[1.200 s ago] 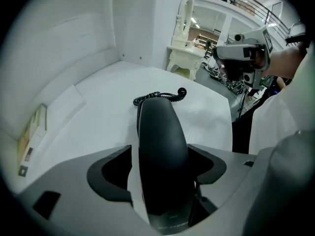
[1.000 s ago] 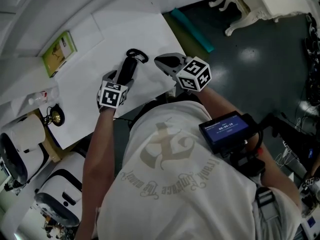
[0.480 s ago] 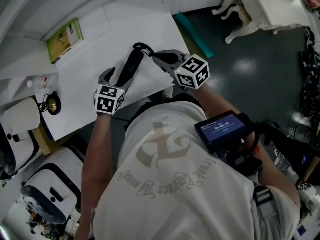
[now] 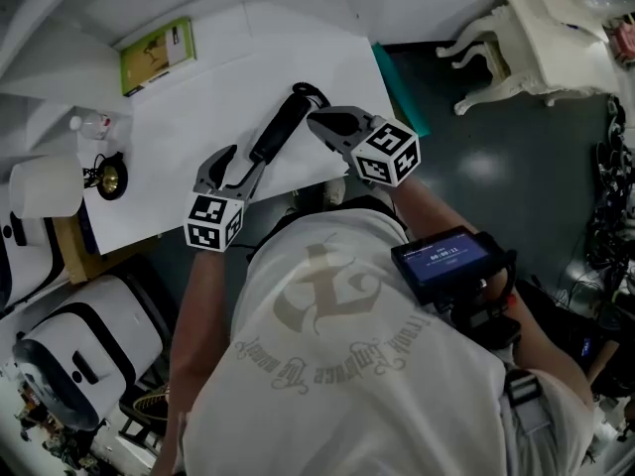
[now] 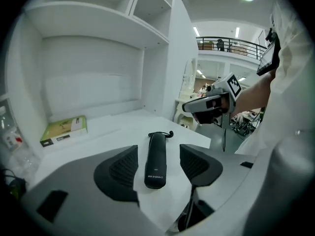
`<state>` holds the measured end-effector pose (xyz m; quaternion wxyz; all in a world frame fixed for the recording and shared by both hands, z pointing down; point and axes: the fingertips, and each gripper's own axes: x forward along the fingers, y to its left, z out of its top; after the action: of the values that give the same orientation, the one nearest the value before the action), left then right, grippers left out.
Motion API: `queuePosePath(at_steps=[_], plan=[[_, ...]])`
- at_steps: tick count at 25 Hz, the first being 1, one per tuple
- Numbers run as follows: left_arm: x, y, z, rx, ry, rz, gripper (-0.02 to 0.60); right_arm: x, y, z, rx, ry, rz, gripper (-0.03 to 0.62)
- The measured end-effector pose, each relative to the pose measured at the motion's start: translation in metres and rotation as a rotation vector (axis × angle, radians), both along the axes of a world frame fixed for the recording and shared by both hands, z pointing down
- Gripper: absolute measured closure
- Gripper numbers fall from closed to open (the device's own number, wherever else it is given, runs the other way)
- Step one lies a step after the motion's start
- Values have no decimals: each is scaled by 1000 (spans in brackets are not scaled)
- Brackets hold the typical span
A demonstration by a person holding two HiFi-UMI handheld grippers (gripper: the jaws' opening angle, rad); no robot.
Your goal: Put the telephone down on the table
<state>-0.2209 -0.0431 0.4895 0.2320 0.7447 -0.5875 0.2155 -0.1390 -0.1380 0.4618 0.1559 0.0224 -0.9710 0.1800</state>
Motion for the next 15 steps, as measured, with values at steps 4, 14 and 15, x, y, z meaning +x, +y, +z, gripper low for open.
queuePosePath(at_steps=[4, 14, 15], plan=[[-2, 22, -11, 54, 36, -68, 382, -5, 14, -6, 12, -4, -27, 579], [-15, 75, -8, 105, 98, -212, 566, -2, 51, -7, 36, -4, -43, 579], [-16, 78, -8, 110, 101, -216, 569, -2, 54, -7, 39, -5, -43, 579]])
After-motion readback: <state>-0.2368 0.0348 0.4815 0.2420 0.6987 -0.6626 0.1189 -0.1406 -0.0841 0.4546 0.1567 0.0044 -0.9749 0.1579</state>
